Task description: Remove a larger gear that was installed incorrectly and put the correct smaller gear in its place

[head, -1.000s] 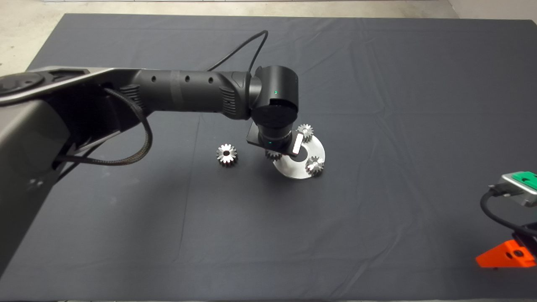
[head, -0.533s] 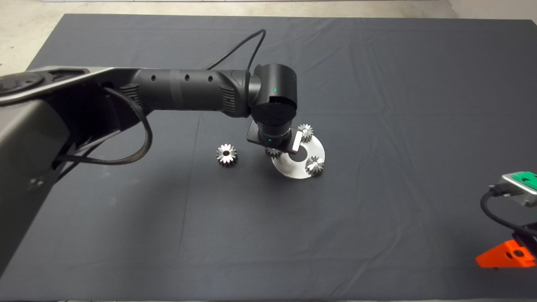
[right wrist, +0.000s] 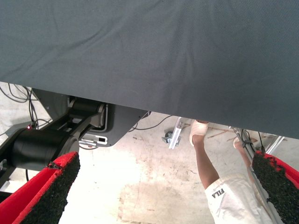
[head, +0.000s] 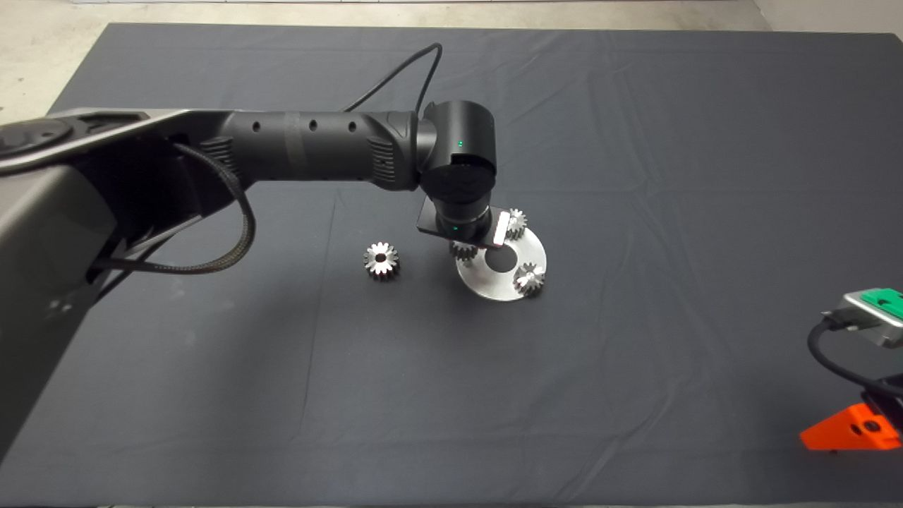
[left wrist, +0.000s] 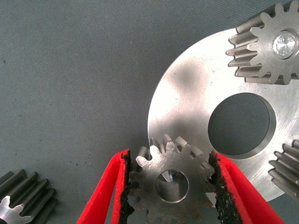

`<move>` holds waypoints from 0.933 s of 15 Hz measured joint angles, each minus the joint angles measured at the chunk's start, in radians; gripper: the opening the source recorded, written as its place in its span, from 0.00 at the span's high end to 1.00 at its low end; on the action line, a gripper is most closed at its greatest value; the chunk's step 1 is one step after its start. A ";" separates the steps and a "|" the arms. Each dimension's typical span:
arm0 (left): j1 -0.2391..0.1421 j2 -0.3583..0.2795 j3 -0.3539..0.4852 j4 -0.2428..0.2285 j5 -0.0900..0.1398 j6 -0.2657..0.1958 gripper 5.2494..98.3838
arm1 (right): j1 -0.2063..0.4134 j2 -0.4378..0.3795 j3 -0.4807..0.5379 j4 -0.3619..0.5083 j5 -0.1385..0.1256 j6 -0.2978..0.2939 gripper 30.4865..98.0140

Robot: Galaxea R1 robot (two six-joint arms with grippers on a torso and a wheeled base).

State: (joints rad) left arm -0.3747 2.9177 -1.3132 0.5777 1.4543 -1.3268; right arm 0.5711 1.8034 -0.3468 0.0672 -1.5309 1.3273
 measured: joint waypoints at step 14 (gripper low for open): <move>0.001 -0.009 0.081 -0.002 0.001 -0.016 0.66 | 0.000 0.000 0.000 0.000 0.000 0.000 0.00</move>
State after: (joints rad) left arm -0.3736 2.9089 -1.2326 0.5758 1.4551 -1.3426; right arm 0.5711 1.8034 -0.3468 0.0672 -1.5309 1.3277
